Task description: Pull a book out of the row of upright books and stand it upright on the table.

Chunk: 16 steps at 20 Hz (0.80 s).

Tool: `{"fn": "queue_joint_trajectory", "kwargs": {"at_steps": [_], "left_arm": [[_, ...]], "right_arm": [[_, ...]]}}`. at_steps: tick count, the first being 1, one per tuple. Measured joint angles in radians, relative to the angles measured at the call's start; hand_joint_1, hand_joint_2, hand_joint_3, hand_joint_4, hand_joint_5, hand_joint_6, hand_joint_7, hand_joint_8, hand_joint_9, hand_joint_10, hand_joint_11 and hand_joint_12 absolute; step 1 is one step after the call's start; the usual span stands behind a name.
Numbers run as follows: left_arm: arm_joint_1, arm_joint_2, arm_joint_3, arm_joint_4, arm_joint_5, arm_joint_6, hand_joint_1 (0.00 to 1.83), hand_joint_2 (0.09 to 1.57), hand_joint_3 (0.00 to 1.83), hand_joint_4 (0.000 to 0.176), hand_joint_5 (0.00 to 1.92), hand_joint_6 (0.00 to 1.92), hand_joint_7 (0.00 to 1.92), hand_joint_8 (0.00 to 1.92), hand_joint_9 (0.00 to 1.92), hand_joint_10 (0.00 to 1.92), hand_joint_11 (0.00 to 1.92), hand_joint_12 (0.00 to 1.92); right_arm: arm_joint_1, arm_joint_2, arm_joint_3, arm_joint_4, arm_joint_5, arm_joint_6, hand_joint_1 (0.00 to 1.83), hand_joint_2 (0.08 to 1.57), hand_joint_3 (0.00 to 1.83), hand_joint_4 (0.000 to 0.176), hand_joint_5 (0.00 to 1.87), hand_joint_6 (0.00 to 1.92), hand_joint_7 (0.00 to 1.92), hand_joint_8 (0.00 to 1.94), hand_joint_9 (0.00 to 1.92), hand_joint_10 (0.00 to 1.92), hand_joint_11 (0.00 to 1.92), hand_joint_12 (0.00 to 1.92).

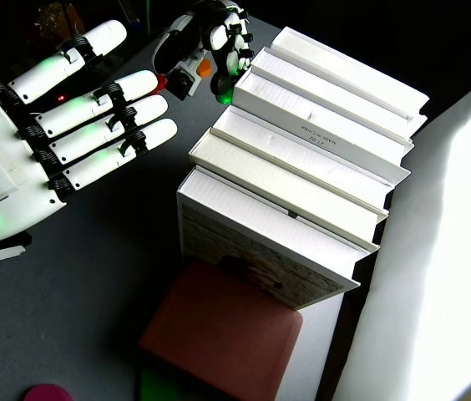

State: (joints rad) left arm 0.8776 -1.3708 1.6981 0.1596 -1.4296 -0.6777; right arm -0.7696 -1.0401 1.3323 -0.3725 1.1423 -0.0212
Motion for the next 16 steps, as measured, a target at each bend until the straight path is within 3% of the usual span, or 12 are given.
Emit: {"fn": "queue_joint_trajectory", "kwargs": {"at_steps": [2, 4, 6, 7, 8, 9, 10, 12, 13, 14, 15, 16], "left_arm": [[0.0, 0.0, 0.0, -0.002, 0.001, 0.0, 0.97, 0.74, 0.01, 0.0, 0.41, 0.0, 0.48, 0.0, 0.51, 0.02, 0.18, 1.26], [-0.001, 0.0, 0.0, -0.002, 0.001, 0.0, 0.96, 0.73, 0.0, 0.0, 0.4, 0.0, 0.46, 0.0, 0.49, 0.0, 0.13, 1.25], [-0.002, 0.0, -0.004, -0.006, -0.001, 0.0, 0.94, 0.75, 0.01, 0.0, 0.4, 0.0, 0.46, 0.0, 0.49, 0.0, 0.12, 1.28], [-0.001, 0.0, -0.004, -0.003, 0.0, 0.0, 0.93, 0.75, 0.0, 0.0, 0.39, 0.0, 0.46, 0.0, 0.5, 0.0, 0.13, 1.28], [-0.001, 0.0, -0.009, -0.009, 0.0, 0.001, 0.91, 0.72, 0.0, 0.0, 0.39, 0.0, 0.46, 0.0, 0.49, 0.0, 0.13, 1.28], [0.0, 0.0, -0.014, -0.013, -0.005, 0.0, 0.9, 0.69, 0.0, 0.0, 0.39, 0.0, 0.42, 0.0, 0.45, 0.0, 0.12, 1.29], [0.007, 0.0, -0.016, -0.014, -0.012, 0.0, 0.92, 0.68, 0.0, 0.0, 0.4, 0.01, 0.41, 0.0, 0.45, 0.0, 0.15, 1.3], [0.017, 0.002, -0.016, -0.025, -0.016, 0.001, 0.92, 0.69, 0.0, 0.0, 0.4, 0.0, 0.38, 0.0, 0.42, 0.0, 0.14, 1.41], [0.021, 0.003, -0.016, -0.032, -0.018, 0.001, 0.94, 0.7, 0.0, 0.0, 0.42, 0.0, 0.37, 0.0, 0.38, 0.0, 0.04, 1.5], [0.024, 0.004, -0.017, -0.044, -0.021, 0.001, 0.95, 0.7, 0.0, 0.0, 0.41, 0.0, 0.36, 0.0, 0.37, 0.0, 0.02, 1.51], [0.024, 0.004, -0.018, -0.044, -0.019, 0.001, 0.92, 0.72, 0.01, 0.017, 0.44, 0.01, 0.37, 0.0, 0.39, 0.01, 0.03, 1.52], [0.024, 0.004, -0.02, -0.039, -0.02, 0.001, 0.94, 0.74, 0.01, 0.023, 0.43, 0.0, 0.35, 0.0, 0.38, 0.0, 0.01, 1.55]], "right_arm": [[0.0, 0.0, -0.003, -0.003, -0.002, -0.001, 0.97, 0.96, 0.0, 0.046, 0.26, 0.0, 0.35, 0.0, 0.31, 0.03, 0.0, 1.37], [0.0, 0.0, -0.007, -0.01, -0.002, 0.0, 0.93, 0.96, 0.0, 0.032, 0.26, 0.0, 0.34, 0.0, 0.32, 0.02, 0.0, 1.43], [0.0, 0.0, -0.007, -0.014, -0.002, 0.0, 0.98, 0.96, 0.0, 0.048, 0.28, 0.01, 0.33, 0.0, 0.3, 0.01, 0.0, 1.33], [0.008, 0.0, -0.007, -0.017, -0.006, 0.0, 0.98, 0.96, 0.0, 0.044, 0.36, 0.02, 0.3, 0.01, 0.21, 0.03, 0.0, 0.75], [0.031, 0.006, -0.01, -0.031, -0.014, -0.002, 0.95, 0.97, 0.0, 0.073, 0.42, 0.02, 0.23, 0.0, 0.13, 0.01, 0.0, 0.32], [0.061, 0.025, -0.021, -0.04, -0.021, -0.018, 0.96, 0.96, 0.0, 0.075, 0.47, 0.03, 0.15, 0.0, 0.03, 0.0, 0.0, 0.06], [0.086, 0.04, -0.028, -0.042, -0.018, -0.029, 0.85, 0.97, 0.0, 0.114, 0.54, 0.04, 0.07, 0.0, 0.0, 0.0, 0.0, 0.01], [0.124, 0.079, -0.036, -0.035, -0.005, -0.056, 0.78, 0.99, 0.0, 0.107, 0.71, 0.02, 0.01, 0.0, 0.0, 0.0, 0.0, 0.0], [0.138, 0.092, -0.035, -0.034, -0.01, -0.066, 0.81, 0.96, 0.0, 0.105, 0.76, 0.03, 0.0, 0.0, 0.0, 0.0, 0.0, 0.0], [0.152, 0.094, -0.035, -0.032, -0.019, -0.08, 0.91, 0.93, 0.0, 0.113, 0.77, 0.03, 0.0, 0.0, 0.0, 0.0, 0.0, 0.0], [0.157, 0.093, -0.034, -0.033, -0.026, -0.084, 1.03, 0.93, 0.0, 0.105, 0.76, 0.02, 0.0, 0.0, 0.0, 0.0, 0.0, 0.0], [0.171, 0.091, -0.029, -0.056, -0.043, -0.084, 1.02, 0.96, 0.0, 0.082, 0.74, 0.01, 0.0, 0.0, 0.0, 0.0, 0.0, 0.0]]}}
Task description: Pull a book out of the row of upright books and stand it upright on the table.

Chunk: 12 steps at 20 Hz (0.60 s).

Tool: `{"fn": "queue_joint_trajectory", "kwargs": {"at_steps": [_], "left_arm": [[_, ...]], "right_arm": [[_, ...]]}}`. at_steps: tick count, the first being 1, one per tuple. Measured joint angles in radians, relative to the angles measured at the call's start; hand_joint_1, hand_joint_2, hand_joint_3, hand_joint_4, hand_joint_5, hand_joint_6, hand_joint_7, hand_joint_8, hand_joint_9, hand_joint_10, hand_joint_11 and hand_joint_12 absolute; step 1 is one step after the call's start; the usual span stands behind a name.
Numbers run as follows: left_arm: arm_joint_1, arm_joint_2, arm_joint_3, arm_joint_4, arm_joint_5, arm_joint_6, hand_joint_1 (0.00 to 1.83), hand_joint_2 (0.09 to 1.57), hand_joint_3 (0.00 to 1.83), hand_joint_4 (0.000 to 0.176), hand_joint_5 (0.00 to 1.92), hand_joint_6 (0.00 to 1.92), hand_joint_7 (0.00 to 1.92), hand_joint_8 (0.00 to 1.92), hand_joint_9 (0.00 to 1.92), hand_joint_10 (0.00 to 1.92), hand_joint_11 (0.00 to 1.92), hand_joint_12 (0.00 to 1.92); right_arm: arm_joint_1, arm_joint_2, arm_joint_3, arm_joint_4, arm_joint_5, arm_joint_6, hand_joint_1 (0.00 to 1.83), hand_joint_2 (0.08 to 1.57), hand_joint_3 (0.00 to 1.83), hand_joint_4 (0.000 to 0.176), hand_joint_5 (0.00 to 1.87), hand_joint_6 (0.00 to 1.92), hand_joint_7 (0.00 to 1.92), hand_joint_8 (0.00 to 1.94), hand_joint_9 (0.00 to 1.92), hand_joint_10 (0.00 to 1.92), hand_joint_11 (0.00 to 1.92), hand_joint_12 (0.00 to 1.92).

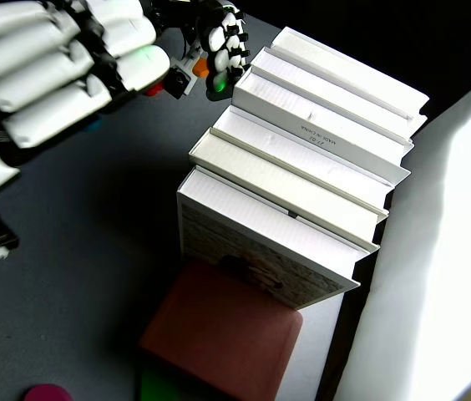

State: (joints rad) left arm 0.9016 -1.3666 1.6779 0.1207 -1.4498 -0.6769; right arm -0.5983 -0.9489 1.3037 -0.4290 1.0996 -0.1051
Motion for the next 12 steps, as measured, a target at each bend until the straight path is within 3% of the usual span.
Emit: {"fn": "queue_joint_trajectory", "kwargs": {"at_steps": [1, 2, 3, 4, 5, 6, 7, 10, 11, 12], "left_arm": [[0.0, 0.0, -0.005, -0.001, 0.0, 0.0, 0.96, 0.75, 0.01, 0.03, 0.44, 0.0, 0.34, 0.0, 0.36, 0.0, 0.0, 1.56], [0.0, 0.0, -0.005, 0.003, -0.001, 0.0, 0.97, 0.74, 0.0, 0.037, 0.43, 0.0, 0.33, 0.0, 0.36, 0.0, 0.0, 1.54], [0.0, 0.0, -0.005, -0.001, 0.0, 0.0, 0.95, 0.73, 0.0, 0.039, 0.44, 0.0, 0.34, 0.0, 0.38, 0.01, 0.01, 1.54], [0.0, 0.007, -0.014, -0.009, 0.002, 0.0, 0.98, 0.76, 0.01, 0.033, 0.42, 0.0, 0.32, 0.0, 0.38, 0.01, 0.02, 1.55], [0.003, 0.013, -0.015, -0.007, -0.006, -0.001, 1.01, 0.78, 0.02, 0.032, 0.41, 0.0, 0.29, 0.0, 0.38, 0.01, 0.03, 1.55], [0.009, 0.013, -0.015, -0.019, -0.009, -0.001, 1.01, 0.8, 0.01, 0.03, 0.4, 0.0, 0.27, 0.0, 0.36, 0.0, 0.01, 1.56], [0.015, 0.014, -0.015, -0.032, -0.008, 0.0, 1.0, 0.79, 0.0, 0.067, 0.42, 0.01, 0.28, 0.0, 0.36, 0.0, 0.0, 1.51], [0.026, 0.023, -0.023, -0.042, -0.008, 0.0, 1.0, 0.79, 0.0, 0.067, 0.42, 0.01, 0.29, 0.0, 0.36, 0.0, 0.0, 1.5], [0.031, 0.025, -0.023, -0.051, -0.016, 0.0, 1.0, 0.8, 0.01, 0.04, 0.42, 0.0, 0.29, 0.0, 0.37, 0.0, 0.0, 1.5], [0.036, 0.025, -0.023, -0.061, -0.021, 0.0, 1.0, 0.82, 0.01, 0.038, 0.44, 0.01, 0.33, 0.01, 0.4, 0.02, 0.0, 1.48]], "right_arm": [[0.013, -0.003, 0.01, -0.019, -0.02, -0.003, 1.01, 0.99, 0.01, 0.068, 0.74, 0.01, 0.0, 0.0, 0.0, 0.0, 0.0, 0.0], [0.04, -0.011, 0.026, -0.027, -0.061, -0.014, 0.95, 1.02, 0.02, 0.079, 0.77, 0.02, 0.0, 0.0, 0.0, 0.0, 0.0, 0.0], [0.051, -0.016, 0.034, -0.026, -0.075, -0.023, 0.85, 1.06, 0.04, 0.016, 0.73, 0.01, 0.0, 0.0, 0.0, 0.0, 0.0, 0.0], [0.074, -0.029, 0.052, -0.025, -0.106, -0.029, 0.82, 1.12, 0.02, 0.0, 0.68, 0.0, 0.0, 0.0, 0.0, 0.0, 0.0, 0.0], [0.088, -0.042, 0.069, -0.024, -0.13, -0.031, 0.75, 1.13, 0.02, 0.0, 0.64, 0.0, 0.0, 0.0, 0.0, 0.0, 0.0, 0.0], [0.092, -0.048, 0.079, -0.025, -0.151, -0.04, 0.65, 1.13, 0.02, 0.026, 0.62, 0.0, 0.0, 0.0, 0.0, 0.0, 0.0, 0.0], [0.098, -0.056, 0.087, -0.031, -0.177, -0.054, 0.61, 1.13, 0.01, 0.045, 0.62, 0.0, 0.0, 0.0, 0.0, 0.0, 0.0, 0.0], [0.117, -0.081, 0.117, -0.037, -0.223, -0.06, 0.61, 1.13, 0.01, 0.034, 0.62, 0.0, 0.0, 0.0, 0.0, 0.0, 0.0, 0.0], [0.125, -0.091, 0.135, -0.036, -0.233, -0.062, 0.6, 1.15, 0.02, 0.051, 0.6, 0.0, 0.0, 0.0, 0.0, 0.0, 0.0, 0.0], [0.134, -0.098, 0.149, -0.034, -0.249, -0.064, 0.48, 1.17, 0.02, 0.035, 0.56, 0.0, 0.0, 0.0, 0.0, 0.0, 0.0, 0.0]]}}
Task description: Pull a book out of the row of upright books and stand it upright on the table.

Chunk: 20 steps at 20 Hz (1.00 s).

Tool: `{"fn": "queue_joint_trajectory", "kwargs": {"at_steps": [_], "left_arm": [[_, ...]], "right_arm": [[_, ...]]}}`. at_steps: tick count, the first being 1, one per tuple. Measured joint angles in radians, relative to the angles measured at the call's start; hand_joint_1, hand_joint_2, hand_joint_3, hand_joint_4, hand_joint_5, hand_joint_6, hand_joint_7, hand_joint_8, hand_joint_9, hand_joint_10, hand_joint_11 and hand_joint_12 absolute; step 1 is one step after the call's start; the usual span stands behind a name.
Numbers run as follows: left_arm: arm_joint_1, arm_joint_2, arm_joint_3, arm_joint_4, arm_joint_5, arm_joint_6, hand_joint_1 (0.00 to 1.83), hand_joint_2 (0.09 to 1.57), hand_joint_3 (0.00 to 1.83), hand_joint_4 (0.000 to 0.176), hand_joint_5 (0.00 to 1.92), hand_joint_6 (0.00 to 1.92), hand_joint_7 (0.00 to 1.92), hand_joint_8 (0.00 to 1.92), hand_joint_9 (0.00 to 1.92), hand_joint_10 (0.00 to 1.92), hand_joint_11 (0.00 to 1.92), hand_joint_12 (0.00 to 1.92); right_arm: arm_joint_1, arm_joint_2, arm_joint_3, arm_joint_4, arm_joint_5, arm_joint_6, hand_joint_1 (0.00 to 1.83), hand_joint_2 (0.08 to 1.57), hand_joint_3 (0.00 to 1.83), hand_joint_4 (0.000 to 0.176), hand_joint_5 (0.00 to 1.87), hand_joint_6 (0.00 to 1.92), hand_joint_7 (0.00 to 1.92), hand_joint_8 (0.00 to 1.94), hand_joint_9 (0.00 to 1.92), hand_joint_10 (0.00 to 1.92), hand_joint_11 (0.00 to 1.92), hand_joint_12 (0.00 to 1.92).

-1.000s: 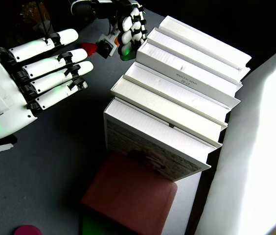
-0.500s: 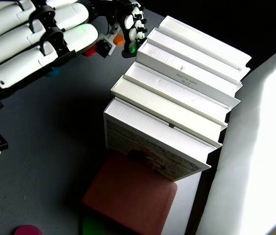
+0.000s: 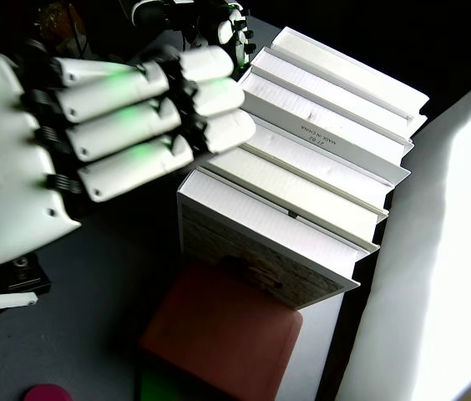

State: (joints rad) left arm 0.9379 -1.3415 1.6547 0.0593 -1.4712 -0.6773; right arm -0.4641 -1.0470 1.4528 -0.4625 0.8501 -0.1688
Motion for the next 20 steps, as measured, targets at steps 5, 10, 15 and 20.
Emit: {"fn": "queue_joint_trajectory", "kwargs": {"at_steps": [5, 10, 15, 20], "left_arm": [[0.024, 0.0, -0.017, -0.035, -0.023, 0.0, 0.99, 0.87, 0.01, 0.063, 0.46, 0.0, 0.37, 0.0, 0.41, 0.01, 0.0, 1.44], [0.028, 0.0, -0.019, -0.048, -0.027, 0.0, 1.0, 0.89, 0.0, 0.051, 0.44, 0.0, 0.33, 0.0, 0.39, 0.0, 0.0, 1.37], [0.028, 0.0, -0.022, -0.048, -0.032, 0.0, 0.97, 0.86, 0.0, 0.069, 0.45, 0.01, 0.36, 0.01, 0.42, 0.01, 0.0, 1.44], [0.028, 0.0, -0.022, -0.047, -0.033, 0.0, 0.98, 0.86, 0.0, 0.053, 0.46, 0.0, 0.39, 0.0, 0.45, 0.01, 0.02, 1.41]], "right_arm": [[0.026, -0.043, 0.06, 0.002, -0.089, -0.001, 0.28, 1.16, 0.01, 0.091, 0.52, 0.0, 0.0, 0.0, 0.0, 0.0, 0.0, 0.0], [0.081, -0.082, 0.1, -0.035, -0.159, -0.001, 0.3, 1.23, 0.03, 0.042, 0.51, 0.01, 0.0, 0.0, 0.0, 0.0, 0.0, 0.0], [0.1, -0.124, 0.14, -0.074, -0.214, -0.001, 0.31, 1.27, 0.02, 0.121, 0.53, 0.01, 0.0, 0.0, 0.0, 0.0, 0.0, 0.0], [0.1, -0.166, 0.174, -0.091, -0.256, 0.006, 0.23, 1.26, 0.01, 0.125, 0.47, 0.0, 0.0, 0.0, 0.0, 0.0, 0.0, 0.0]]}}
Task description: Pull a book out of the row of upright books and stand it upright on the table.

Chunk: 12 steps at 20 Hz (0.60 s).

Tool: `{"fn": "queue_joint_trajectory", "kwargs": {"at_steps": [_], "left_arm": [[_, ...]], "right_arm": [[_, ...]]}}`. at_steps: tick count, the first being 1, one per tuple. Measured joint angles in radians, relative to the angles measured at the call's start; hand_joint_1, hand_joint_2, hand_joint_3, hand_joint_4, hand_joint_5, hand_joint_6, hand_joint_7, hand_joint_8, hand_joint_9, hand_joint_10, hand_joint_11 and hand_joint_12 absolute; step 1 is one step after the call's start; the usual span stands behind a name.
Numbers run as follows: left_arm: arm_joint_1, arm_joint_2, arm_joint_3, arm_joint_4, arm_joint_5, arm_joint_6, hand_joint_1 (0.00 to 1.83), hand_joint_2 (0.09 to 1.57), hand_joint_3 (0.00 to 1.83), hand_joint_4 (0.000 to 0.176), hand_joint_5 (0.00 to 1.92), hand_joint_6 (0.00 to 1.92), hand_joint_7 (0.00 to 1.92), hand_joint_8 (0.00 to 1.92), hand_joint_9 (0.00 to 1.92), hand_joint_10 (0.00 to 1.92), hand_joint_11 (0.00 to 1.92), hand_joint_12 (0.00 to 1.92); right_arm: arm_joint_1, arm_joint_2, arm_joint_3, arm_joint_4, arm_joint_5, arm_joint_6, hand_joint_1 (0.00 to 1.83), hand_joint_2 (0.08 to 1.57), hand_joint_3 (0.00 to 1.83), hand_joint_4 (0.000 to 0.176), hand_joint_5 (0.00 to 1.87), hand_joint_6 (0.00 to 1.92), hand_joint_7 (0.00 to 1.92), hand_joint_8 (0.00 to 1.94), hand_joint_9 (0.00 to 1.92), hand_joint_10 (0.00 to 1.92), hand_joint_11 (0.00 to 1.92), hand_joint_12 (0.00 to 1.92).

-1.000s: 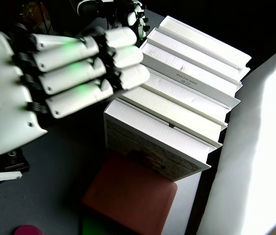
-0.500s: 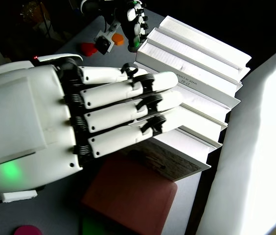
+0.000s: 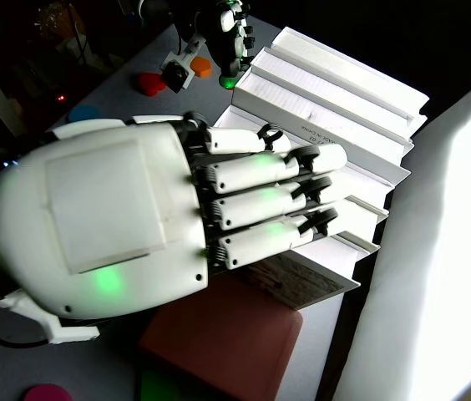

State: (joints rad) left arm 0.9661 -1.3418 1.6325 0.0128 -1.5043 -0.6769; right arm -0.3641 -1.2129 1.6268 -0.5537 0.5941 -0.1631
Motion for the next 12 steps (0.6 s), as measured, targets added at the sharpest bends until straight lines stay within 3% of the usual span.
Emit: {"fn": "queue_joint_trajectory", "kwargs": {"at_steps": [2, 3, 4, 5, 7, 9, 10, 11, 12], "left_arm": [[0.0, 0.0, -0.001, 0.001, 0.0, 0.0, 0.98, 0.85, 0.0, 0.058, 0.45, 0.0, 0.39, 0.01, 0.45, 0.01, 0.0, 1.39], [0.0, 0.0, -0.001, 0.001, 0.0, 0.0, 0.99, 0.84, 0.0, 0.048, 0.46, 0.0, 0.43, 0.01, 0.47, 0.01, 0.01, 1.42], [0.0, 0.0, -0.001, 0.001, 0.0, 0.0, 0.98, 0.85, 0.0, 0.047, 0.47, 0.0, 0.42, 0.0, 0.47, 0.01, 0.02, 1.42], [0.0, 0.0, -0.001, 0.001, 0.0, 0.0, 0.98, 0.85, 0.0, 0.047, 0.47, 0.01, 0.41, 0.0, 0.47, 0.01, 0.02, 1.43], [0.001, 0.0, -0.001, 0.0, 0.0, 0.0, 0.99, 0.86, 0.0, 0.046, 0.46, 0.0, 0.37, 0.0, 0.45, 0.0, 0.01, 1.42], [0.012, 0.0, -0.01, -0.011, -0.005, 0.0, 1.0, 0.85, 0.0, 0.051, 0.47, 0.01, 0.38, 0.0, 0.45, 0.0, 0.01, 1.43], [0.023, 0.0, -0.013, -0.01, -0.007, 0.0, 1.02, 0.84, 0.0, 0.062, 0.49, 0.01, 0.39, 0.01, 0.46, 0.01, 0.0, 1.43], [0.026, -0.001, -0.015, -0.011, -0.006, 0.0, 1.02, 0.84, 0.0, 0.062, 0.49, 0.01, 0.39, 0.01, 0.46, 0.01, 0.0, 1.43], [0.029, -0.001, -0.015, -0.012, -0.006, 0.0, 0.99, 0.85, 0.0, 0.051, 0.47, 0.0, 0.38, 0.0, 0.45, 0.0, 0.0, 1.43]], "right_arm": [[0.002, -0.027, 0.022, -0.029, -0.012, 0.024, 0.19, 1.28, 0.01, 0.135, 0.44, 0.01, 0.0, 0.0, 0.0, 0.0, 0.0, 0.0], [0.006, -0.036, 0.03, -0.042, -0.019, 0.037, 0.21, 1.27, 0.01, 0.127, 0.46, 0.02, 0.0, 0.0, 0.0, 0.0, 0.0, 0.0], [0.012, -0.045, 0.034, -0.061, -0.026, 0.049, 0.25, 1.27, 0.0, 0.105, 0.49, 0.02, 0.0, 0.0, 0.0, 0.0, 0.0, 0.0], [0.013, -0.05, 0.035, -0.069, -0.024, 0.054, 0.27, 1.28, 0.01, 0.096, 0.48, 0.02, 0.0, 0.0, 0.0, 0.0, 0.0, 0.0], [0.017, -0.057, 0.035, -0.113, -0.025, 0.075, 0.21, 1.27, 0.0, 0.103, 0.48, 0.01, 0.0, 0.0, 0.0, 0.0, 0.0, 0.0], [0.023, -0.058, 0.035, -0.165, -0.026, 0.12, 0.15, 1.27, 0.0, 0.075, 0.48, 0.01, 0.0, 0.0, 0.0, 0.0, 0.0, 0.0], [0.023, -0.056, 0.028, -0.195, -0.032, 0.143, 0.05, 1.27, 0.0, 0.069, 0.47, 0.0, 0.0, 0.0, 0.0, 0.0, 0.0, 0.0], [0.025, -0.052, 0.017, -0.209, -0.036, 0.148, 0.05, 1.27, 0.0, 0.069, 0.47, 0.0, 0.0, 0.0, 0.0, 0.0, 0.0, 0.0], [0.035, -0.038, -0.009, -0.238, -0.047, 0.153, 0.01, 1.25, 0.0, 0.038, 0.47, 0.0, 0.0, 0.0, 0.0, 0.0, 0.0, 0.0]]}}
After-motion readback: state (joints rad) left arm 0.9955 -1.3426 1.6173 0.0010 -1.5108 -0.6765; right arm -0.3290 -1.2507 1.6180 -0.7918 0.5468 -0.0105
